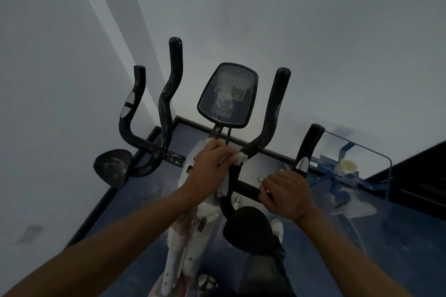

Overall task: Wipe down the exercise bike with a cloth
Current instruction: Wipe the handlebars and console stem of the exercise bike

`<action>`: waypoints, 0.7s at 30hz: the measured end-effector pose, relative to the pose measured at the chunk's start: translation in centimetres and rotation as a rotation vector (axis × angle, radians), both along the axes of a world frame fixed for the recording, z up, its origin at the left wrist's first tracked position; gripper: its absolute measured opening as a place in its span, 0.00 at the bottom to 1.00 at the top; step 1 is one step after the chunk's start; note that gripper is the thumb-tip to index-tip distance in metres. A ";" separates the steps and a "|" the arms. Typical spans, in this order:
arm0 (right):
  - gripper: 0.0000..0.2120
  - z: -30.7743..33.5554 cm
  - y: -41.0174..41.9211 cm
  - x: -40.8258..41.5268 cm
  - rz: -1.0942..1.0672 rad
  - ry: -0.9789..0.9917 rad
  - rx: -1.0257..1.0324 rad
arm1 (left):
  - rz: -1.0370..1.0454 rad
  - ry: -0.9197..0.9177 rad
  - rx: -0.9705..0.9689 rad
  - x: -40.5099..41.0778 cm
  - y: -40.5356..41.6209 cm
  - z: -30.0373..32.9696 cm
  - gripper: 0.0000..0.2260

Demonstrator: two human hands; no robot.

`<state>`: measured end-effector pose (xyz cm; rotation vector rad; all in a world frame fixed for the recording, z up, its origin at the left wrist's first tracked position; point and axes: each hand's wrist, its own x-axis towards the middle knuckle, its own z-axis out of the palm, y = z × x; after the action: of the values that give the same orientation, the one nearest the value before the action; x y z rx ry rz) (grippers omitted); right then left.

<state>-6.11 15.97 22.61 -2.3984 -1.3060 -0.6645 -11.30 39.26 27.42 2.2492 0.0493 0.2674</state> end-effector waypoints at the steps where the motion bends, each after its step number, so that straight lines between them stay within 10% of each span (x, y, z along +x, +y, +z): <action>1: 0.18 0.0 0.0 0.0 0.000 -0.002 -0.001 | 0.021 0.011 -0.020 -0.9 -0.1 -0.2 0.02; 21: 0.17 -0.4 -0.1 0.2 0.012 0.016 -0.013 | -0.042 0.035 0.024 -1.8 1.0 -1.0 0.03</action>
<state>-5.90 15.88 22.19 -2.3992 -1.3210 -0.6347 -13.09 40.24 26.39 2.2761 0.0171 0.2071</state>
